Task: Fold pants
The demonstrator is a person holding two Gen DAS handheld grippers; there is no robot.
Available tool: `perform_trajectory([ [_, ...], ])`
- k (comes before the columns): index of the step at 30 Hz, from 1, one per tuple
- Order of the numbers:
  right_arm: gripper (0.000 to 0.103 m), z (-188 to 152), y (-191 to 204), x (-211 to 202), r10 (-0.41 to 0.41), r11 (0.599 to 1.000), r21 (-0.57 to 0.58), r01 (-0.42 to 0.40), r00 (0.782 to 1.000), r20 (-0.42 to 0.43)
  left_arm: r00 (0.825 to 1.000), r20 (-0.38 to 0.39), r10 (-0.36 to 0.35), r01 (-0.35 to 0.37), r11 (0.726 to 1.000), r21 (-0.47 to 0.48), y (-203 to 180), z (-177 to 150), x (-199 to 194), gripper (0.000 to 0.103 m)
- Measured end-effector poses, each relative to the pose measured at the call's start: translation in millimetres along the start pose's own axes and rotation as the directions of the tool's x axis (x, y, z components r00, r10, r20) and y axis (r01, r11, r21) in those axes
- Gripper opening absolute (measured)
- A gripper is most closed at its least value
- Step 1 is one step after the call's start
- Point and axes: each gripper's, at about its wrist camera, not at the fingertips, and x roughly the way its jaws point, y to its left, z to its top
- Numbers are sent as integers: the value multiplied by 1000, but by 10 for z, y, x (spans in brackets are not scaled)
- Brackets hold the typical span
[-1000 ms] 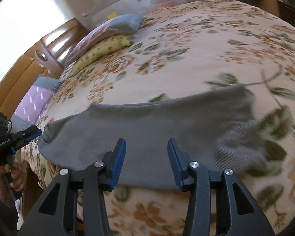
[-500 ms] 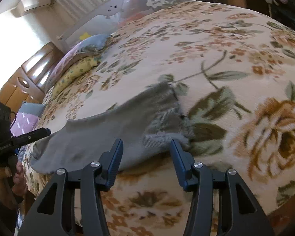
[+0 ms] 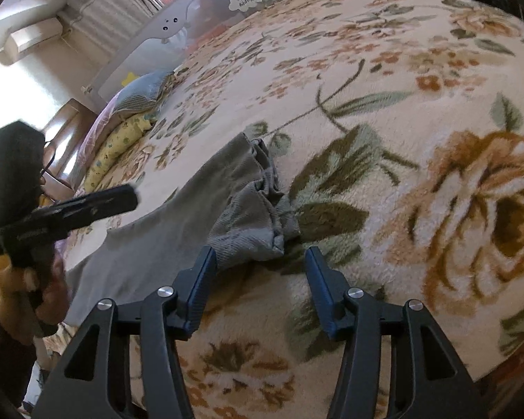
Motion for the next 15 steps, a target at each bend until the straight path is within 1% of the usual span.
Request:
perform_trajectory([
  [2,56,2,-7,34,7,1000,8,-7,1000,0,1000,-27,5,-4,1000,27,-20,81,132,64],
  [6,56,10,-14,79,17,999,34,-17,1000,9,997,-81,-5,11,997,72,-54,189,390,64],
  [11,56,-3,-19,111,39,997,59,-40,999,24,991,-132,9,13,987,161,-142,274,680,64],
  [15,56,-34,-42,110,42,995,85,-46,998,46,984,-180,-4,41,978,205,-145,336,864,64],
])
